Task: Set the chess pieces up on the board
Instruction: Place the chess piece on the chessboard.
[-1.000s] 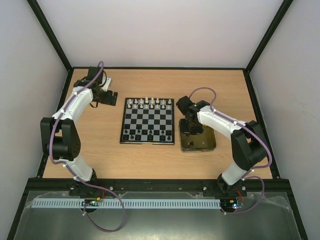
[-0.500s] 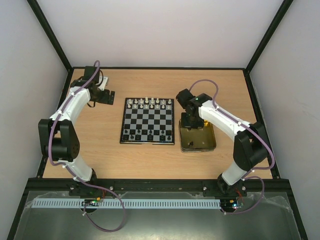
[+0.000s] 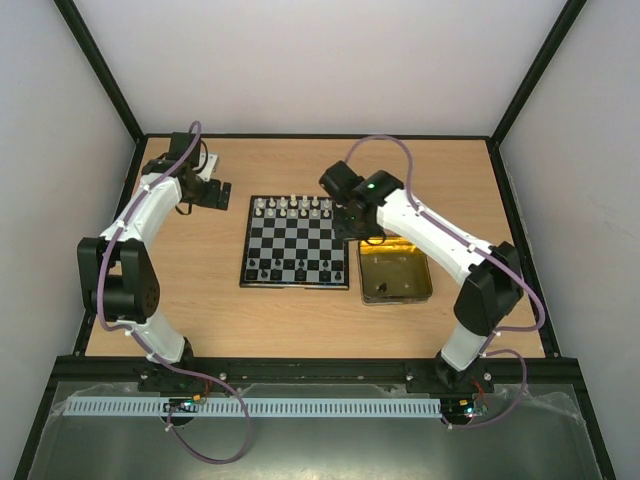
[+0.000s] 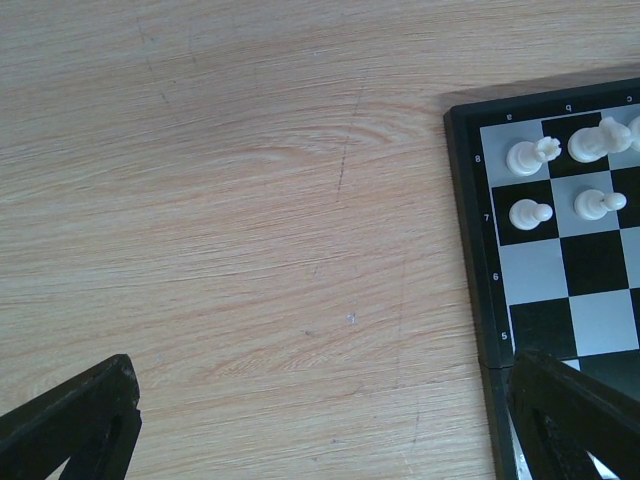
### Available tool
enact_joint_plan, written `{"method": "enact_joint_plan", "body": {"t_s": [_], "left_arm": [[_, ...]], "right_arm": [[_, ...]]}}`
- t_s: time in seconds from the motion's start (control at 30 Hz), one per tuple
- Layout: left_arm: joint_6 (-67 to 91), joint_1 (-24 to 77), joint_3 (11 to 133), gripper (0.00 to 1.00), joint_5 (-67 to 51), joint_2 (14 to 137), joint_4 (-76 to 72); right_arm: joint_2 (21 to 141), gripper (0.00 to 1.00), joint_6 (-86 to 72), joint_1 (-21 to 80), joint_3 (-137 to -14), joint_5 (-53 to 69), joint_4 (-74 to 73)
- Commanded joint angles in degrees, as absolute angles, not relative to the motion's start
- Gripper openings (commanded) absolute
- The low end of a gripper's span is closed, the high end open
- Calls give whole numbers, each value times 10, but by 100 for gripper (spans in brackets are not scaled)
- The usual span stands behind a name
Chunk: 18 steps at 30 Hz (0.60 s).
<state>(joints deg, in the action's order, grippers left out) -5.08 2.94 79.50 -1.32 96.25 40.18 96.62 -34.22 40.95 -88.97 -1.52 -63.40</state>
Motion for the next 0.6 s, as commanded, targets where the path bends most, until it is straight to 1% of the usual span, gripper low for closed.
{"method": "enact_joint_plan", "body": {"t_s": [0.0,0.3,0.57], "left_arm": [[-51,28,808,100,-21,971,412],[-50,27,788,100,-20,957,405],[-49,27,792,100,-24,952,405]], "right_arm": [[1012,4,-354,454,-956,-18,-683],[1094,4,-337,523,-1039,1,-700],[1148,4,-317,553,-1107,5,-723]]}}
